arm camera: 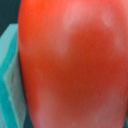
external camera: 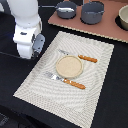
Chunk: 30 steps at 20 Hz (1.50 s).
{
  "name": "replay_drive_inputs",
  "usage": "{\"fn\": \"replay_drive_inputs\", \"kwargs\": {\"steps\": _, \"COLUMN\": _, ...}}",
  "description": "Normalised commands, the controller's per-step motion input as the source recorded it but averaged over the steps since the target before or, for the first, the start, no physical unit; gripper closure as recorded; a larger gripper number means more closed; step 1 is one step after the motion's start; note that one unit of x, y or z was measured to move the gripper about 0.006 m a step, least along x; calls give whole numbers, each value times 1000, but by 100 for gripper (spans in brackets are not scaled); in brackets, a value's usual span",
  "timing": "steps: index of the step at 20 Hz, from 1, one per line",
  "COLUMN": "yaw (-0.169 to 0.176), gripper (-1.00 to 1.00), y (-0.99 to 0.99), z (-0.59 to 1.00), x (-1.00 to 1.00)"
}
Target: Place the pan onto the stove and place the fish and sausage into the pan.
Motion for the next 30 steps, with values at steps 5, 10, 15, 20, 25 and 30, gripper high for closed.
{"fn": "replay_drive_inputs", "kwargs": {"steps": 5, "yaw": 0, "gripper": 100, "y": 949, "z": 815, "x": 77}}
{"fn": "replay_drive_inputs", "kwargs": {"steps": 10, "yaw": 0, "gripper": 100, "y": 947, "z": 367, "x": -84}}
{"fn": "replay_drive_inputs", "kwargs": {"steps": 15, "yaw": 0, "gripper": 100, "y": 943, "z": 49, "x": -141}}
{"fn": "replay_drive_inputs", "kwargs": {"steps": 20, "yaw": 0, "gripper": 100, "y": 950, "z": 0, "x": -130}}
{"fn": "replay_drive_inputs", "kwargs": {"steps": 25, "yaw": 0, "gripper": 100, "y": 962, "z": 124, "x": -2}}
{"fn": "replay_drive_inputs", "kwargs": {"steps": 30, "yaw": 0, "gripper": 100, "y": 931, "z": 93, "x": 61}}
